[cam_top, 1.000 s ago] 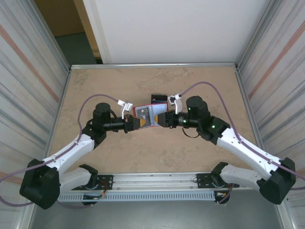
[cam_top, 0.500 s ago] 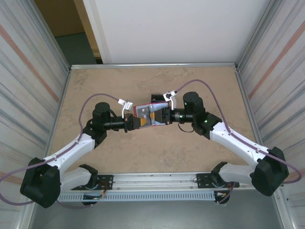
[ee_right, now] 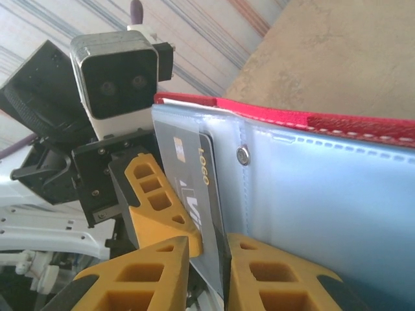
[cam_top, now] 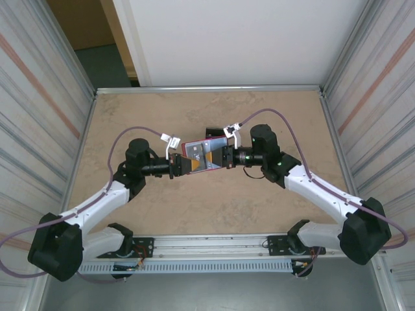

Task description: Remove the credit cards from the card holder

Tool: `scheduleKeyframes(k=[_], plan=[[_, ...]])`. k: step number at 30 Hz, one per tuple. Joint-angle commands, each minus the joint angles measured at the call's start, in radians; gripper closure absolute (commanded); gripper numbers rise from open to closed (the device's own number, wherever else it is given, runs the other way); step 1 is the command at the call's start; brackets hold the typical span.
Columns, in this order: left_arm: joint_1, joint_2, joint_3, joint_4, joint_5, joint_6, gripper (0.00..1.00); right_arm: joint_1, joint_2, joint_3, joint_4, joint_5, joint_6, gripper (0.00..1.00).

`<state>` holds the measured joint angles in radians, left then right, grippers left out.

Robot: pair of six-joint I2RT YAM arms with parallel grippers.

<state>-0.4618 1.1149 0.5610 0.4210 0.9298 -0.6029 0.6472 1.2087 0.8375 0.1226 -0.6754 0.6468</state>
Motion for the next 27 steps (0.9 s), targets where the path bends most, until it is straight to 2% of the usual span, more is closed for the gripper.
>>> scheduleKeyframes(k=[1,8,17,22,27], plan=[[-0.006,0.003,0.023,0.082,0.054,-0.007,0.97,-0.005,0.01,-0.02,0.052,-0.056,0.014,0.8],[-0.008,0.016,0.031,0.089,0.061,-0.014,0.97,-0.006,0.006,-0.015,0.033,-0.049,0.007,0.79],[-0.015,0.014,0.003,0.053,0.042,-0.02,0.97,-0.016,-0.035,-0.021,-0.08,0.04,-0.019,0.76],[-0.064,0.014,-0.031,-0.006,-0.051,-0.023,0.95,-0.015,-0.096,-0.038,-0.19,0.151,-0.042,0.71],[-0.173,0.062,-0.055,-0.058,-0.165,-0.016,0.93,-0.015,-0.189,-0.05,-0.315,0.282,-0.058,0.68]])
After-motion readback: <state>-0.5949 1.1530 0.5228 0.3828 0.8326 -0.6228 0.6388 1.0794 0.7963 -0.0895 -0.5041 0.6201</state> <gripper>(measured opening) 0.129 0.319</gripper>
